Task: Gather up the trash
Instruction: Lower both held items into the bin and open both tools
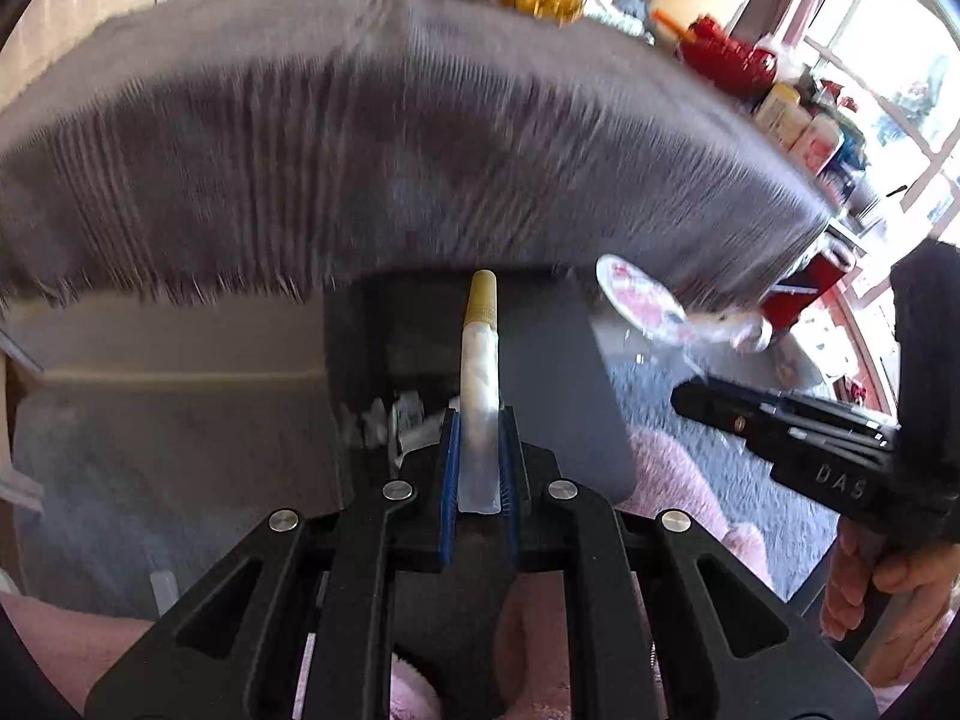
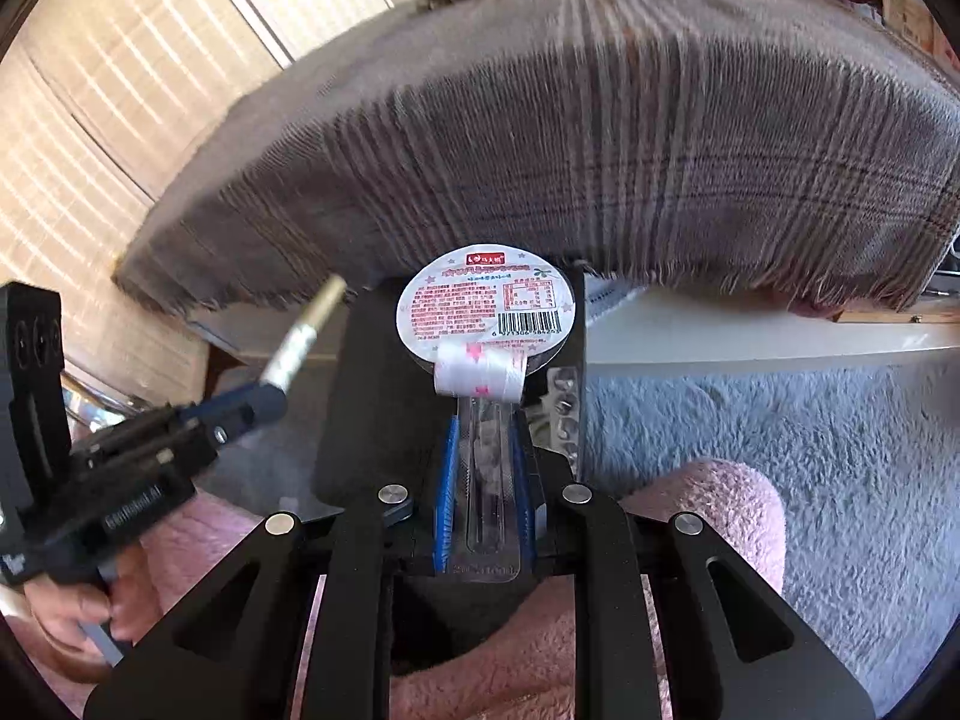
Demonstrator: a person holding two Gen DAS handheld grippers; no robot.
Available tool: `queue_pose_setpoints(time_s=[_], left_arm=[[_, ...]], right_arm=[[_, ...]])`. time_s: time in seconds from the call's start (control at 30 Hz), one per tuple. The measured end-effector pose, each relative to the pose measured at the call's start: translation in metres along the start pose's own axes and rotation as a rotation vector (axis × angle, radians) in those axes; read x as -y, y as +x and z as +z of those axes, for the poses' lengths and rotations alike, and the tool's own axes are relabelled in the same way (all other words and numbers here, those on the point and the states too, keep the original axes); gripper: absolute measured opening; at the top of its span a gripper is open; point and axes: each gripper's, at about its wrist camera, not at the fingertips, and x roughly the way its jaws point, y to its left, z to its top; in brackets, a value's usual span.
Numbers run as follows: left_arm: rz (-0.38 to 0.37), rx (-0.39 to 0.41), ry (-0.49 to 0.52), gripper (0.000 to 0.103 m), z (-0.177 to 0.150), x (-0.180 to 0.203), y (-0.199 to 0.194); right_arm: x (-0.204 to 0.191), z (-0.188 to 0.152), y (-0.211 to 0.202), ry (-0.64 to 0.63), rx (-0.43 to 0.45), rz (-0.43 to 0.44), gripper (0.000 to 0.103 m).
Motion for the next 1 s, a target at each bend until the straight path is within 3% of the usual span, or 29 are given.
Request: queue_pose_setpoints(time_s=[0.27, 0.57, 0.6, 0.67, 0.8, 1.0], left_arm=[[0.042, -0.055, 0.037, 0.011, -0.008, 0.000, 0.031], [0.033, -0.062, -0.017, 0.012, -0.004, -0.011, 0.038], [0.033, -0.061, -0.017, 0.016, -0.003, -0.012, 0.038], [0.032, -0.060, -0.022, 0.030, -0.004, -0.013, 0.037], [0.031, -0.031, -0.035, 0.050, -0.004, -0.014, 0.029], [0.032, 0.024, -0.027, 0.082, 0.008, -0.014, 0.008]], right_arm=[[0.003, 0.006, 0.033, 0.037, -0.022, 0.014, 0.019], [-0.003, 0.021, 0.050, 0.053, -0.051, 0.026, 0.023], [-0.003, 0.021, 0.050, 0.054, -0.050, 0.019, 0.028], [0.000, 0.021, 0.048, 0.073, -0.038, 0.004, 0.065], [0.004, 0.022, 0.039, 0.086, -0.010, -0.018, 0.067], [0.009, 0.029, 0.017, 0.101, 0.045, -0.079, 0.081]])
